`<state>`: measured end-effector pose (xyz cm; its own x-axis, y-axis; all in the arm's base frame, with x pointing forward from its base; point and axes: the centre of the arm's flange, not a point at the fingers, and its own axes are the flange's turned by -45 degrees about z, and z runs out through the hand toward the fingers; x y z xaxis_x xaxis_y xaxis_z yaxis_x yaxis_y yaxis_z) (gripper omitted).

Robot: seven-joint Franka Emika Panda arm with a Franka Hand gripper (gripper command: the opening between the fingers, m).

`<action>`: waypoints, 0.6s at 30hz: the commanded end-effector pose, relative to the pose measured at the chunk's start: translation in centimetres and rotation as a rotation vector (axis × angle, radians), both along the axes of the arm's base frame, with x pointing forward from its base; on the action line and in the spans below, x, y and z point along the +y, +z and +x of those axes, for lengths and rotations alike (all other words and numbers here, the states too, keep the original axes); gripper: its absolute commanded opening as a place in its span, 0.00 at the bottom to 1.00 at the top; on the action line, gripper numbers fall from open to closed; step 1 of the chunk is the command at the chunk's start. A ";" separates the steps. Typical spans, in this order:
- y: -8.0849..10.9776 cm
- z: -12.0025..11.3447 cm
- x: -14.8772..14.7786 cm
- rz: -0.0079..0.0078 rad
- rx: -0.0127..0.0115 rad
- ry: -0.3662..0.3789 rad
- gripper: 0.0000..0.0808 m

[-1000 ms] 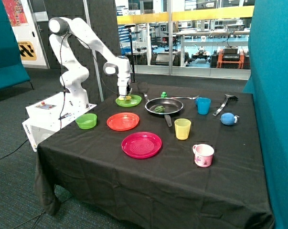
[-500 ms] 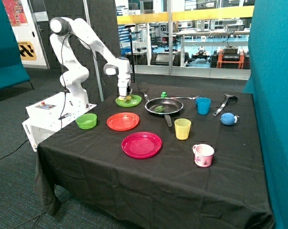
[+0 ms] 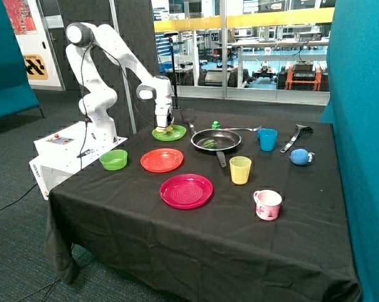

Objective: Cook the vegetables

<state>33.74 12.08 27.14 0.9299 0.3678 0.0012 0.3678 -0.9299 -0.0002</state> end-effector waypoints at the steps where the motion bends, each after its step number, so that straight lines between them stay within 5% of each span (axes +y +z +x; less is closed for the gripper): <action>1: 0.1 0.0 -0.2 -0.0006 0.0010 -0.003 0.00; 18: 0.3 0.7 -0.3 -0.0006 0.0010 -0.001 0.00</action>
